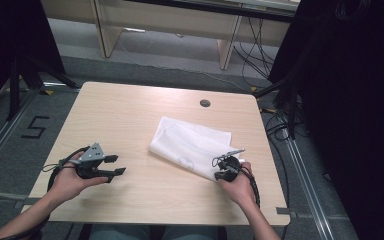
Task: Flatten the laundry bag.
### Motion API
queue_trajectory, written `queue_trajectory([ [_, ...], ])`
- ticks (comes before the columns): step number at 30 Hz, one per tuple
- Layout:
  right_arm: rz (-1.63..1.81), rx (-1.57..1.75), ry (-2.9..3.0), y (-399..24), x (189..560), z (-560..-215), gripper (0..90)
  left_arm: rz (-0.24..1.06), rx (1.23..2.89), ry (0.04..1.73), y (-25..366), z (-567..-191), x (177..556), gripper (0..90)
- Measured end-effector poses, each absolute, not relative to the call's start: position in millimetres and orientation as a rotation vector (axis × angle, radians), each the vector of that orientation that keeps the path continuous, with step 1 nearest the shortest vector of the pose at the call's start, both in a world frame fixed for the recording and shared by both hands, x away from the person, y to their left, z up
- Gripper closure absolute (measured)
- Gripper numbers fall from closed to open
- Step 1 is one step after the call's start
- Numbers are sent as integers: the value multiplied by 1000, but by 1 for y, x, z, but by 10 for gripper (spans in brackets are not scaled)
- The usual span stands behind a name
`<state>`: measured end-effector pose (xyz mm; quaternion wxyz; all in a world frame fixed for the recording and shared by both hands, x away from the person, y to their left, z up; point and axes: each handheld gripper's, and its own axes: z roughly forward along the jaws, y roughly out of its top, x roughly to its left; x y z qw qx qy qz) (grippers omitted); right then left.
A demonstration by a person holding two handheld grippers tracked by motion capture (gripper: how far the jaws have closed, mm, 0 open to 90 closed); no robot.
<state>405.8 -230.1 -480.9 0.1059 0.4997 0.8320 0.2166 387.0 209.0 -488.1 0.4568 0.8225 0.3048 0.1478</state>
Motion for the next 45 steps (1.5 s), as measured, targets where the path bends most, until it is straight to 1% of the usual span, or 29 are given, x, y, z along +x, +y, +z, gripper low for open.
queue_trajectory([
  [2, 656, 1435, 2454, -232, 410, -479, 854, 353, 2030, 754, 209, -488, 386, 425],
  [3, 698, 1442, 2430, -234, 410, -469, 834, 356, 2030, 749, 210, -487, 386, 424],
  [4, 698, 1442, 2430, -234, 410, -469, 834, 356, 2030, 749, 210, -487, 386, 425],
  [6, 751, 1426, 2357, -241, 414, -449, 775, 361, 2041, 750, 211, -487, 387, 424],
  [7, 751, 1426, 2357, -241, 414, -449, 775, 361, 2041, 750, 211, -487, 387, 425],
  [8, 745, 1423, 2310, -249, 424, -442, 714, 363, 2035, 754, 211, -488, 387, 425],
  [9, 745, 1423, 2310, -249, 424, -442, 714, 363, 2035, 754, 211, -488, 387, 425],
  [10, 720, 1424, 2305, -255, 438, -441, 655, 361, 2026, 753, 210, -488, 387, 425],
  [11, 707, 1424, 2310, -257, 446, -443, 629, 361, 2026, 762, 210, -487, 386, 425],
  [12, 707, 1424, 2310, -257, 446, -443, 629, 361, 2026, 762, 210, -487, 386, 424],
  [13, 703, 1397, 2291, -260, 461, -449, 590, 350, 2018, 768, 211, -487, 385, 424],
  [14, 703, 1397, 2291, -260, 461, -449, 590, 350, 2018, 768, 211, -487, 385, 424],
  [15, 699, 1405, 2283, -260, 473, -455, 566, 360, 2026, 771, 212, -487, 386, 424],
  [17, 703, 1404, 2282, -259, 479, -457, 550, 357, 2024, 784, 212, -488, 386, 424],
  [18, 691, 1398, 2282, -258, 490, -461, 513, 359, 2034, 761, 213, -488, 387, 424],
  [19, 691, 1398, 2282, -258, 490, -461, 513, 359, 2034, 761, 213, -488, 387, 424],
  [20, 694, 1393, 2280, -256, 501, -465, 472, 358, 2032, 764, 213, -488, 387, 424],
  [27, 616, 1391, 2345, -240, 522, -484, 433, 369, 2025, 765, 213, -488, 386, 424],
  [32, 638, 1397, 2343, -238, 527, -489, 446, 363, 2028, 762, 213, -488, 386, 424],
  [33, 652, 1406, 2361, -239, 527, -489, 508, 362, 2027, 763, 213, -488, 386, 424],
  [34, 670, 1411, 2371, -240, 528, -490, 541, 362, 2028, 762, 213, -488, 386, 424],
  [35, 670, 1411, 2371, -240, 528, -490, 541, 359, 2025, 759, 212, -489, 386, 424],
  [37, 681, 1414, 2386, -239, 526, -489, 649, 351, 2023, 777, 211, -488, 385, 424],
  [38, 681, 1414, 2386, -239, 526, -489, 649, 364, 2035, 759, 212, -488, 385, 424],
  [39, 680, 1405, 2392, -238, 525, -488, 682, 364, 2038, 759, 212, -488, 385, 424],
  [40, 660, 1400, 2400, -233, 524, -488, 743, 361, 2034, 759, 212, -488, 385, 424],
  [42, 630, 1376, 2406, -229, 523, -486, 794, 365, 2044, 756, 212, -488, 386, 424],
  [43, 630, 1376, 2406, -229, 523, -486, 794, 365, 2044, 756, 212, -488, 386, 424],
  [45, 599, 1395, 2414, -223, 521, -485, 837, 361, 2035, 758, 212, -488, 385, 424],
])
